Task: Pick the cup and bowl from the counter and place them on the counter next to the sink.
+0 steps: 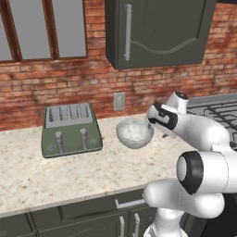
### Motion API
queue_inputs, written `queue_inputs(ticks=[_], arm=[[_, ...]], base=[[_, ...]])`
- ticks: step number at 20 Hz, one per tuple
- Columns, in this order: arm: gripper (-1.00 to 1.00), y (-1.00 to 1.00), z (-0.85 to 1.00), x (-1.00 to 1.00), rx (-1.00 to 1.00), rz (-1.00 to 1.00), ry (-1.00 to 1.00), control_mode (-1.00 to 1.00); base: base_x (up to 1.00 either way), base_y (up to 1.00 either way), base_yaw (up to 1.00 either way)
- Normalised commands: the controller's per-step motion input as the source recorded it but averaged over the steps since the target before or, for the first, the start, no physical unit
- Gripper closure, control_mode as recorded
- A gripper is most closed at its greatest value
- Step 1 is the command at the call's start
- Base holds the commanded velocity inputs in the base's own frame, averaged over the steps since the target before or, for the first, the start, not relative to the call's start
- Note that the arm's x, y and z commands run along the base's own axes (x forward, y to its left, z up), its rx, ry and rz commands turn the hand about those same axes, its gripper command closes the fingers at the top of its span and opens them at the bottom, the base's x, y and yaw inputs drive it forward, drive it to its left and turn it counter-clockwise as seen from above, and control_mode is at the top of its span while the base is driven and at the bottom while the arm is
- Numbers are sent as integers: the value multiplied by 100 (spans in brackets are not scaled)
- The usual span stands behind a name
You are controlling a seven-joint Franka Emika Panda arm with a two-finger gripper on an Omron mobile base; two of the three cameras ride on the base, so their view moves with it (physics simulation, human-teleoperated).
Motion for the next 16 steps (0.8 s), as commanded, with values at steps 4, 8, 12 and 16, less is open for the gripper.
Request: queue_inputs(ticks=[4,8,12,16], arm=[[-100,0,-28,28,0,-7,0,-100],[-100,0,-35,33,0,-4,0,-100],[-100,0,-28,21,0,-1,0,-100],[-100,0,-16,10,0,0,0,-100]], base=[[0,0,0],[0,0,0],[0,0,0],[0,0,0]])
